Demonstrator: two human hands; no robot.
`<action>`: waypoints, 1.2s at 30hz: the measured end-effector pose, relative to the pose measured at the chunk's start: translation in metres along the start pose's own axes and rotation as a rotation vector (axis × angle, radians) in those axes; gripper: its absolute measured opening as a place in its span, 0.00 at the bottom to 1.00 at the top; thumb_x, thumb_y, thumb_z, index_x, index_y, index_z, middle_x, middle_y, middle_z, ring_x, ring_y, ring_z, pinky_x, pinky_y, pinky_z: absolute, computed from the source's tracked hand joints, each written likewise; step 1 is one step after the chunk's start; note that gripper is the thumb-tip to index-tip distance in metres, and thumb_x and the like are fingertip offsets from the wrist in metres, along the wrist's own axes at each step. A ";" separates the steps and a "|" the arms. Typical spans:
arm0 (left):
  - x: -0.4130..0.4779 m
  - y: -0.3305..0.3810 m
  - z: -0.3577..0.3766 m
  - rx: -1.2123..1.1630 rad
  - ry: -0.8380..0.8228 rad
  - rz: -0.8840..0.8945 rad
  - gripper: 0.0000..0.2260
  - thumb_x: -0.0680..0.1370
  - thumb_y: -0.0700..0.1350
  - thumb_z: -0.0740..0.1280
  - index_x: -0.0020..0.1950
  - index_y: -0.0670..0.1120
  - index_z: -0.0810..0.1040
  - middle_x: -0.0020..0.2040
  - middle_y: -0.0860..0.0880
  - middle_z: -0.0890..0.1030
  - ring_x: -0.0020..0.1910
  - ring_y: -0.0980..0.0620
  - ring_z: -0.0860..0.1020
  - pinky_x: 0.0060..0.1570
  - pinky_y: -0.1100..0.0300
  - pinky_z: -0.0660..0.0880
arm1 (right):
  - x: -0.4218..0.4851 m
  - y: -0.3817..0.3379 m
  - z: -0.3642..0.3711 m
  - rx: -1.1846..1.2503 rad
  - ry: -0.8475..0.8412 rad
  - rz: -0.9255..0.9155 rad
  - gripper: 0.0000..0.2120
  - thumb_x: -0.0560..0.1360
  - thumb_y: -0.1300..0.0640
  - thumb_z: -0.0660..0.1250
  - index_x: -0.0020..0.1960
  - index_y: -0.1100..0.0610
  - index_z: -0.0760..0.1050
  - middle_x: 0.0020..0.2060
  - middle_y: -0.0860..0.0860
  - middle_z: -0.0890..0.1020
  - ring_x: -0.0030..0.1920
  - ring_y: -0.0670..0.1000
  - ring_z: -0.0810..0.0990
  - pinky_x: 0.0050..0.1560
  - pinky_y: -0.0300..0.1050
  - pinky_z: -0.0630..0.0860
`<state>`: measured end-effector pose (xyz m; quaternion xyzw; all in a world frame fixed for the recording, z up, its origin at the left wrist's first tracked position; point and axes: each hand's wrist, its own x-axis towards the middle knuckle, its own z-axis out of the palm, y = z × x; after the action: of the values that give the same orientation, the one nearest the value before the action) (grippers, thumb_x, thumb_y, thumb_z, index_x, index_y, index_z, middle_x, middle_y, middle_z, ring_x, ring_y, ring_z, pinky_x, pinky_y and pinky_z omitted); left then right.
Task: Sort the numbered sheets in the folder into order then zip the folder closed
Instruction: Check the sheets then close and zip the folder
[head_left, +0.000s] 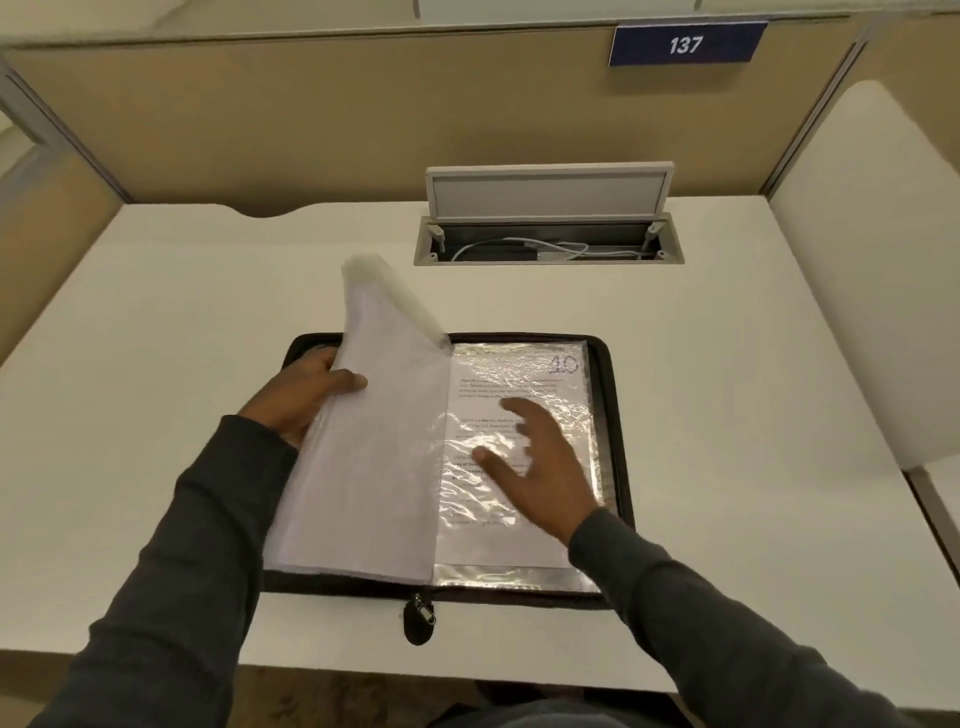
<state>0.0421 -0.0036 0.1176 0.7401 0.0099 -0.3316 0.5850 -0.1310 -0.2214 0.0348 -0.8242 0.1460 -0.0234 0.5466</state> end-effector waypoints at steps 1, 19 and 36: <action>-0.001 0.003 0.008 0.001 -0.017 0.009 0.18 0.73 0.38 0.69 0.63 0.43 0.75 0.54 0.40 0.81 0.47 0.42 0.81 0.45 0.50 0.79 | 0.002 -0.015 0.005 0.079 -0.072 0.038 0.40 0.71 0.33 0.71 0.77 0.45 0.62 0.76 0.45 0.65 0.72 0.51 0.68 0.71 0.57 0.71; 0.016 -0.067 0.084 -0.641 0.003 -0.239 0.17 0.79 0.42 0.65 0.64 0.34 0.76 0.51 0.38 0.83 0.45 0.43 0.83 0.48 0.49 0.82 | 0.015 -0.005 -0.004 0.597 0.025 0.412 0.52 0.65 0.24 0.68 0.81 0.44 0.53 0.77 0.55 0.66 0.72 0.59 0.70 0.71 0.62 0.69; 0.050 -0.086 0.109 -0.644 0.094 -0.279 0.09 0.79 0.34 0.65 0.58 0.35 0.77 0.55 0.37 0.79 0.49 0.43 0.79 0.58 0.49 0.77 | 0.008 0.041 -0.039 0.409 0.319 0.483 0.19 0.84 0.44 0.58 0.71 0.51 0.69 0.62 0.45 0.78 0.59 0.47 0.77 0.58 0.41 0.73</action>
<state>-0.0058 -0.0900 0.0081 0.5236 0.2418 -0.3538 0.7363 -0.1396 -0.2735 0.0127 -0.6254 0.4126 -0.0504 0.6604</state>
